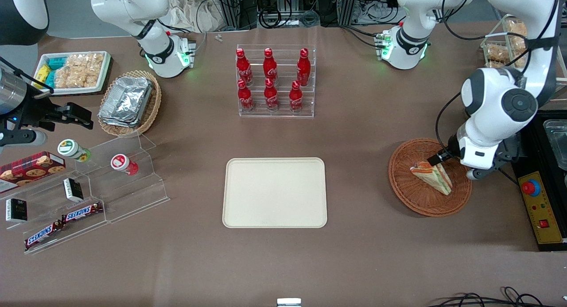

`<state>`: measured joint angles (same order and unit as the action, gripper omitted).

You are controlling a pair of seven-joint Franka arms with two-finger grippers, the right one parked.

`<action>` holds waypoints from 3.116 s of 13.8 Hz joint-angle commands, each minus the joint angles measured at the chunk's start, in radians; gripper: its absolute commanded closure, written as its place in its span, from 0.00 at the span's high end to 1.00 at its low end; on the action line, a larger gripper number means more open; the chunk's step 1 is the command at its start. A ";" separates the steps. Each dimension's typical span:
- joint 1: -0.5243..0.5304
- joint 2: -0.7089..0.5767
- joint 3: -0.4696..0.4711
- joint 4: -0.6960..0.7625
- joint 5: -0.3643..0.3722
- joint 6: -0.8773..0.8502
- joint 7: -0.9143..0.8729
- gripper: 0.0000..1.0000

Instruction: Place sandwich from basket to tray

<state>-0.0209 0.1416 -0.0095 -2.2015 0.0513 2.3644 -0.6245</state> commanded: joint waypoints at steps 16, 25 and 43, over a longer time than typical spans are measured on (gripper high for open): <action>-0.044 0.076 -0.125 0.329 0.005 -0.273 -0.149 0.00; -0.292 0.341 -0.311 0.440 0.018 0.020 0.160 0.00; -0.239 0.328 -0.291 0.591 0.137 -0.058 -0.041 0.99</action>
<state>-0.2979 0.5864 -0.2968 -1.6039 0.1953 2.4679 -0.6447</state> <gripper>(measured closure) 0.004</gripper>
